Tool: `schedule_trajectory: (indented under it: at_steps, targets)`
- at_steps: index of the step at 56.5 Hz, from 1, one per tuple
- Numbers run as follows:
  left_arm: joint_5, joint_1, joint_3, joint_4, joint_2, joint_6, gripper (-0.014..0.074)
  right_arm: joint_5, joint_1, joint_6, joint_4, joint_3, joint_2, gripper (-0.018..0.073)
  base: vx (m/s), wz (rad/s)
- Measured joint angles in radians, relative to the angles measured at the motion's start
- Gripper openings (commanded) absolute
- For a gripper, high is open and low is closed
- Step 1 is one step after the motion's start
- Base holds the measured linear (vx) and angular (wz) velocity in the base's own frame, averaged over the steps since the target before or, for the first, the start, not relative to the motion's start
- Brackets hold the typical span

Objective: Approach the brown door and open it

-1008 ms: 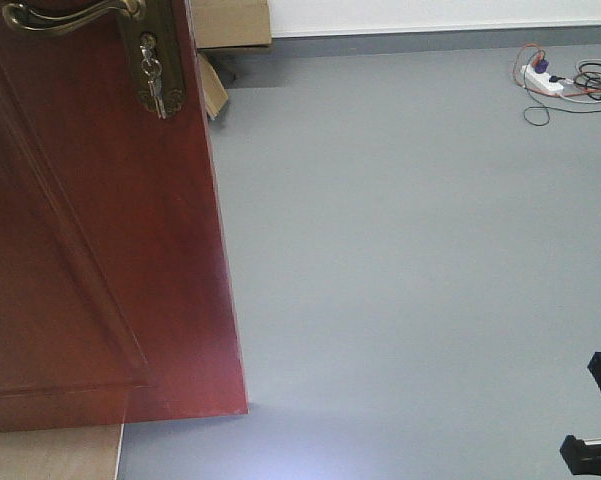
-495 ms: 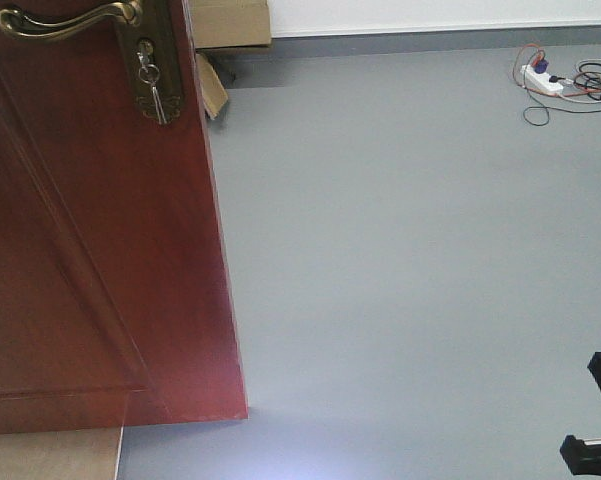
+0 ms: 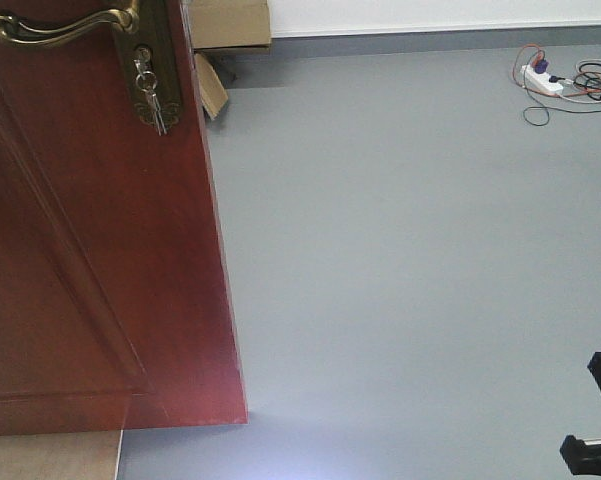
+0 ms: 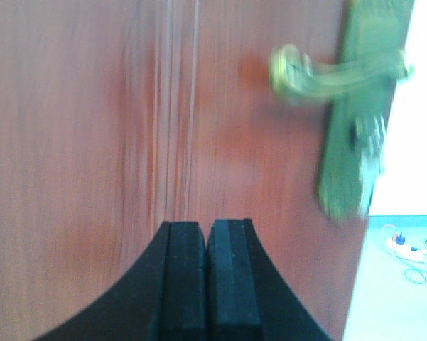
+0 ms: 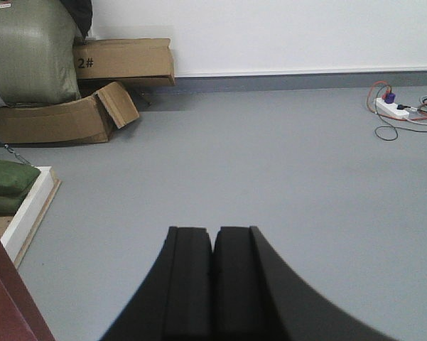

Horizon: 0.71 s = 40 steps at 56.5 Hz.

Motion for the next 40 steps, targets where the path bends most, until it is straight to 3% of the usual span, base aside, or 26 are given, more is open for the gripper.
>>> schedule_trajectory:
  at_steps: [8,18,40]
  targets:
    - [0.014,0.000,0.116,0.000,-0.140,-0.002,0.0067,0.000,0.000,0.000,0.000,0.000,0.000,0.0000,0.00,0.00]
    - [0.118,0.000,0.130,-0.001,-0.247,-0.002,0.0067,0.000,0.000,0.000,0.000,0.000,0.000,0.0000,0.00,0.00]
    - [0.168,0.000,0.130,-0.004,-0.272,-0.002,0.0067,0.000,0.000,0.000,0.000,0.000,0.000,0.0000,0.00,0.00]
